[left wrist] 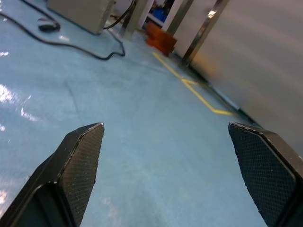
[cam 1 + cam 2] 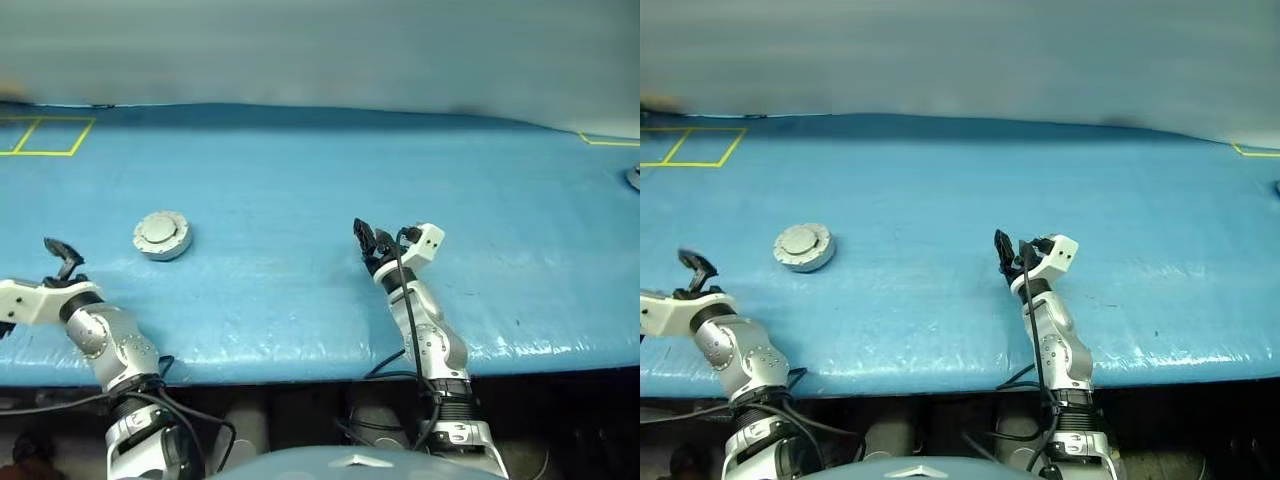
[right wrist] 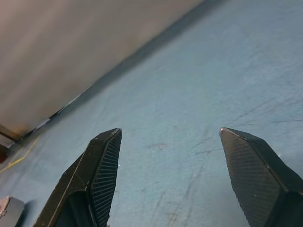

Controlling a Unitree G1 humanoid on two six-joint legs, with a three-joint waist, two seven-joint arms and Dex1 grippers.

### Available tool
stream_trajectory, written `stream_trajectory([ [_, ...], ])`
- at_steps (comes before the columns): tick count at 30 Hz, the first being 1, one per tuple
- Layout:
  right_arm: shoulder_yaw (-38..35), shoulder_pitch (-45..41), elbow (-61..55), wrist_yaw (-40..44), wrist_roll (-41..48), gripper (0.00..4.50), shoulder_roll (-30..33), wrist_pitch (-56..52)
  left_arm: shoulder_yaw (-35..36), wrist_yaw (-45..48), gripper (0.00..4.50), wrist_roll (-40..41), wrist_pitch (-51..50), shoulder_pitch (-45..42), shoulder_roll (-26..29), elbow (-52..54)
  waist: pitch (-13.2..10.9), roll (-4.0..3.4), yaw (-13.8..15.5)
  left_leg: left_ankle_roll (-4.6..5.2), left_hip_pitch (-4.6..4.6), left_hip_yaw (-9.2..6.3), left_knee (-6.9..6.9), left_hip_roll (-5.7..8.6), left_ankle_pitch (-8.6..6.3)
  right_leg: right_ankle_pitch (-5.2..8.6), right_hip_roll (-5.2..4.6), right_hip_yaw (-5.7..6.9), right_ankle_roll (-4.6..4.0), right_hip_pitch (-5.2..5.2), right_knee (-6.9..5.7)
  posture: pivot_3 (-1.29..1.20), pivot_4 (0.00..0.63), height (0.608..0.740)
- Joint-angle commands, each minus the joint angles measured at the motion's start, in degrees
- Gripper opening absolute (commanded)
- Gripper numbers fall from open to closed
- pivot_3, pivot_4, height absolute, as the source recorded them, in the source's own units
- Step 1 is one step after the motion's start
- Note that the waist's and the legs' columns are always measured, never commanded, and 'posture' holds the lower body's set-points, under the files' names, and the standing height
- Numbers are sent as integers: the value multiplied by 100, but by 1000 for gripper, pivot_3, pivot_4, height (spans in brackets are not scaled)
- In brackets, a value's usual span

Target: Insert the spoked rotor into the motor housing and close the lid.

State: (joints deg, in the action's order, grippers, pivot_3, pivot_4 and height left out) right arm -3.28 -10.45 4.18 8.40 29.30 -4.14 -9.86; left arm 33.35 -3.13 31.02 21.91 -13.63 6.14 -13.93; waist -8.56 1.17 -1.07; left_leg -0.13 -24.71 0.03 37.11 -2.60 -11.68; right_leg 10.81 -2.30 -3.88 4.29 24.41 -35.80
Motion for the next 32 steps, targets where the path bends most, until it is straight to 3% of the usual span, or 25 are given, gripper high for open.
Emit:
stream_trajectory([
  [1, 358, -14, 251, -196, -1366, 3500, 195, 1186, -1657, 1931, 4457, -11, -579, 246, 73, 968, 1, -1, 4, -4, 1, 11, 3, 3, 0, 0, -10, -1, 0, 2, 4, 0, 150, 740],
  [3, 388, -8, 398, 56, -1531, 3500, 394, 1381, -2729, 2440, 4457, -1222, -689, 416, 495, 933, 1, -1, -27, -4, 2, 35, 4, 16, 0, -1, -29, -11, -1, -2, 6, 0, 150, 740],
  [8, 677, 33, 789, 268, -2565, 3500, 1257, 1828, -4040, 2842, 4457, -2453, -739, 454, 734, 701, 2, -6, -157, -2, 5, 43, -10, 12, 0, -2, -23, -22, 1, 11, 3, 0, 150, 740],
  [11, 585, 11, 905, 147, -2828, 3500, 1555, 1783, -4143, 2715, 4457, -2789, -629, 571, 755, 442, 0, -9, -211, -1, 17, 31, -33, -8, 0, 5, 4, -19, -5, 20, -10, 0, 150, 740],
  [14, 590, 49, 830, 487, -2751, 3500, 1746, 1783, -4122, 2974, 4457, -2631, -554, 786, 802, 496, 0, -10, -234, -1, 24, 20, -41, -35, 1, 15, 35, -19, -23, 22, -20, 0, 150, 740],
  [19, 727, 111, 632, 1437, -2371, 4443, 1948, 1651, -4112, 3358, 4500, -2417, -596, 990, 919, 629, -1, -11, -216, -1, 22, 13, -36, -43, 0, 17, 47, -20, -27, 17, -20, 0, 150, 740],
  [32, 813, 63, 804, 1573, -2448, 4443, 1602, 1625, -3846, 2868, 4500, -2661, -186, 997, 749, 451, -1, -11, -121, -1, 18, 13, -17, -43, 0, 16, 47, -21, -25, 13, -20, 0, 150, 740],
])
